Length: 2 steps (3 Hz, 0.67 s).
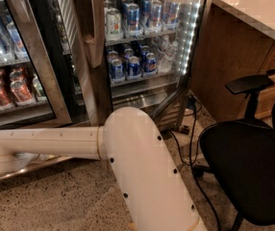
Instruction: Open right fridge door
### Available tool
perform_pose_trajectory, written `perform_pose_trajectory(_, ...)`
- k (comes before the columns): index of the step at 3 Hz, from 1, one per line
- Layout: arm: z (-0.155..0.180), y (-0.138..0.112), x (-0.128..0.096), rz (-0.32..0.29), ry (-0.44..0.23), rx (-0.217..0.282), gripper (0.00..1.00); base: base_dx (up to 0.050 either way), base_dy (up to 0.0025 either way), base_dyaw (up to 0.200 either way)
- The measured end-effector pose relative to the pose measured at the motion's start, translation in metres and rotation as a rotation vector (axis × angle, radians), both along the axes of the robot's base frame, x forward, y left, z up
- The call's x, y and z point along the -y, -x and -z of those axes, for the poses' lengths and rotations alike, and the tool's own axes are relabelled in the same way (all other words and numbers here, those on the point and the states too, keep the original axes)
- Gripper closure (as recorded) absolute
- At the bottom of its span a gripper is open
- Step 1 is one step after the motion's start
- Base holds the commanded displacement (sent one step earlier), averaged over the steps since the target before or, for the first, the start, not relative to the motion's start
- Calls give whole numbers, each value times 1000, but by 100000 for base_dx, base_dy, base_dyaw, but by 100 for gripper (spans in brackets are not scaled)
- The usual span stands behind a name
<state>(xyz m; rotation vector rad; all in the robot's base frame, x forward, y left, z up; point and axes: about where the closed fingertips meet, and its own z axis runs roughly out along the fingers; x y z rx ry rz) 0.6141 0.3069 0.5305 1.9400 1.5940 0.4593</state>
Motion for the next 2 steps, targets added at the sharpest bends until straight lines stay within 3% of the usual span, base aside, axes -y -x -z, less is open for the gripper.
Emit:
perform_pose_trajectory(1,6,-2,-7,41,-74,8,100,0,0,0)
perform_pose_trajectory(2,14,-7,-8,59,-25,6,100,0,0,0)
